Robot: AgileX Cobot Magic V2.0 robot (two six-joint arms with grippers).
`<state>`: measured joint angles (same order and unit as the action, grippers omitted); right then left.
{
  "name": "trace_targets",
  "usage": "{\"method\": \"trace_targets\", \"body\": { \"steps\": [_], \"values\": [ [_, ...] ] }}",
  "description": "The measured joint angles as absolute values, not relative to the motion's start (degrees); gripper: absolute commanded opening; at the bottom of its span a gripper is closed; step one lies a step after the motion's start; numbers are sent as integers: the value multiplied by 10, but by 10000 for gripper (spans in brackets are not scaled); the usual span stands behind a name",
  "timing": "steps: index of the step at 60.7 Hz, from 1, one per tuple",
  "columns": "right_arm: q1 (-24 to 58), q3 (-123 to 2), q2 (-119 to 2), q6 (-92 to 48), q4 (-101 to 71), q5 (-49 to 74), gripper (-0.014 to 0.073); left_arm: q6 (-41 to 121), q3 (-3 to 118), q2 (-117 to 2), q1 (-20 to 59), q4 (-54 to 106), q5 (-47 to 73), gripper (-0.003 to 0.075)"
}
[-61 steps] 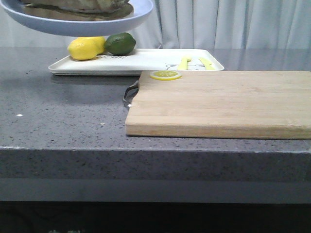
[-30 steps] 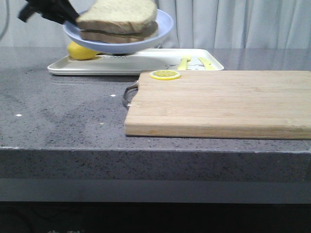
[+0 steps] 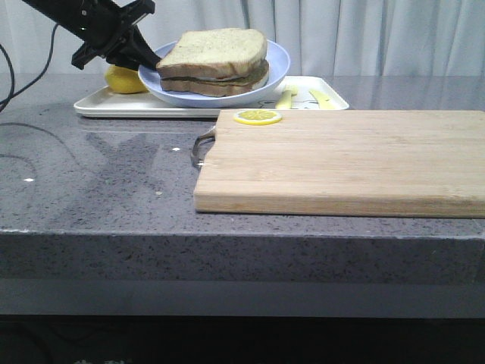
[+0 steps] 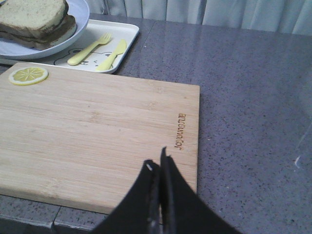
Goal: Place bread and move sandwich to tray
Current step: 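Lower the plate onto the white tray and open the left gripper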
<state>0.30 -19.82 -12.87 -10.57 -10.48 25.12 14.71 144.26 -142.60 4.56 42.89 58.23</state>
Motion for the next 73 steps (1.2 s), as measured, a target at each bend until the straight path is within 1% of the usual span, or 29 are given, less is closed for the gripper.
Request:
{"method": "trace_targets", "body": {
  "steps": [19,23,26,33,38,45,48,56,59,66,72,73],
  "values": [
    [3,-198,-129,-106,-105,251,-77,146,1443,-1426,46,408,576,-17],
    [3,-198,-129,-106,-105,251,-77,145,1443,-1426,46,404,576,-1],
    [3,-198,-129,-106,-105,251,-77,144,1443,-1426,46,403,576,27],
    [3,-198,-129,-106,-105,251,-77,141,1443,-1426,46,403,578,165],
    [3,-198,-129,-106,-105,251,-77,140,1444,-1426,46,405,581,246],
    [3,-198,-129,-106,-105,251,-77,140,1444,-1426,46,405,586,318],
    [3,-198,-129,-106,-105,251,-77,140,1444,-1426,46,405,588,328],
    [3,-198,-129,-106,-105,251,-77,139,1448,-1426,43,405,605,318],
    [3,-198,-129,-106,-105,251,-77,139,1459,-1426,41,405,620,287],
    [3,-198,-129,-106,-105,251,-77,139,1495,-1426,33,405,649,150],
    [3,-198,-129,-106,-105,251,-77,139,1527,-1426,29,405,668,-22],
    [3,-198,-129,-106,-105,251,-77,139,1531,-1426,29,405,670,-17]
  ]
}}
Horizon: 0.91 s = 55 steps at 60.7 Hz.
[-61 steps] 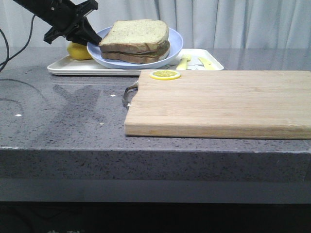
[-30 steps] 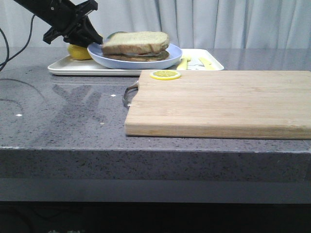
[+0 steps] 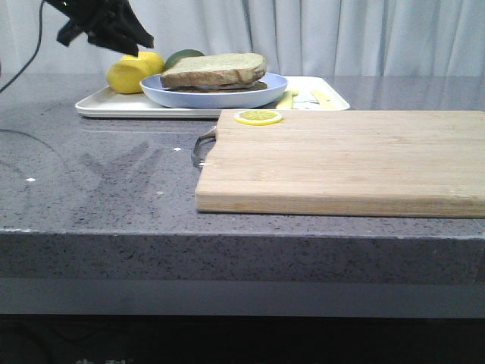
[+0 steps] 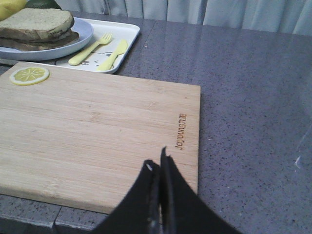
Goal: Place bread and move sandwich to tray
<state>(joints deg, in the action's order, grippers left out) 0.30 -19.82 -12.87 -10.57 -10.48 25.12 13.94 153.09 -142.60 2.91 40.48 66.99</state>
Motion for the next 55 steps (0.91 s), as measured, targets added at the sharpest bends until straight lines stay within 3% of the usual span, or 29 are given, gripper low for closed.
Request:
{"method": "trace_targets", "body": {
  "steps": [18,36,43,55],
  "values": [
    [3,-198,-129,-106,-105,251,-77,131,1609,-1425,28,374,721,-19],
    [3,-198,-129,-106,-105,256,-77,80,1662,-1378,55,184,725,-19],
    [3,-198,-129,-106,-105,257,-77,66,1627,-1341,83,86,725,-19],
    [3,-198,-129,-106,-105,257,-77,62,1454,-1269,103,60,725,-19]
  ]
}}
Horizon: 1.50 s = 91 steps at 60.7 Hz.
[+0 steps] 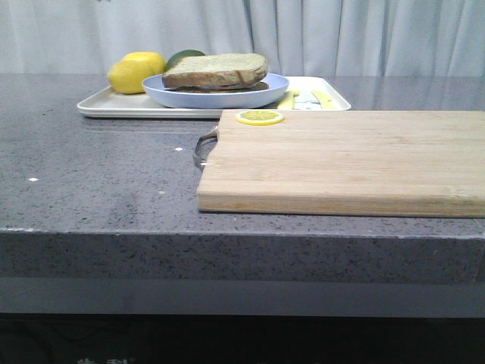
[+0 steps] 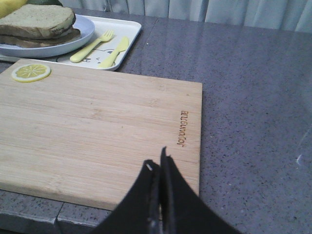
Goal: Place bread and move sandwich to tray
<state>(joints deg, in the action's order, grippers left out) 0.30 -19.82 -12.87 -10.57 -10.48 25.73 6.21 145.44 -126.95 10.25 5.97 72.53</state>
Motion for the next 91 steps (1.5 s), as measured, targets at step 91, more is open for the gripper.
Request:
{"method": "trace_targets", "body": {
  "steps": [91],
  "values": [
    [3,-198,-129,-106,-105,260,-77,23,349,-239,22,43,379,-19]
  ]
}}
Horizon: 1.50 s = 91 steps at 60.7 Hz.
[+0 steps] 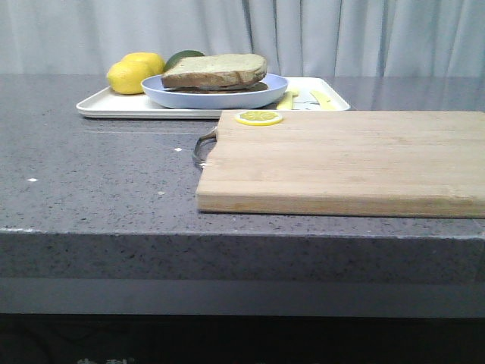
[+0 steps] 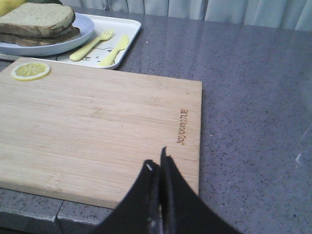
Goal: Place bread and move sandwich to tray
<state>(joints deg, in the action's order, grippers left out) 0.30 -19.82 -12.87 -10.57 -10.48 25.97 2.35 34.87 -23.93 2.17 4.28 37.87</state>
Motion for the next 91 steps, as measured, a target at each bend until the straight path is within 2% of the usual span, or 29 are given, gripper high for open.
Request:
{"method": "trace_targets", "body": {
  "steps": [14,58,77,91],
  "values": [
    [3,-198,-129,-106,-105,260,-77,23,301,-162,22,44,354,-19],
    [3,-198,-129,-106,-105,260,-77,23,290,-151,22,52,328,-19],
    [3,-198,-129,-106,-105,260,-77,23,157,-8,20,54,233,-19],
    [3,-198,-129,-106,-105,261,-77,22,56,2,20,54,158,-19]
  ]
}}
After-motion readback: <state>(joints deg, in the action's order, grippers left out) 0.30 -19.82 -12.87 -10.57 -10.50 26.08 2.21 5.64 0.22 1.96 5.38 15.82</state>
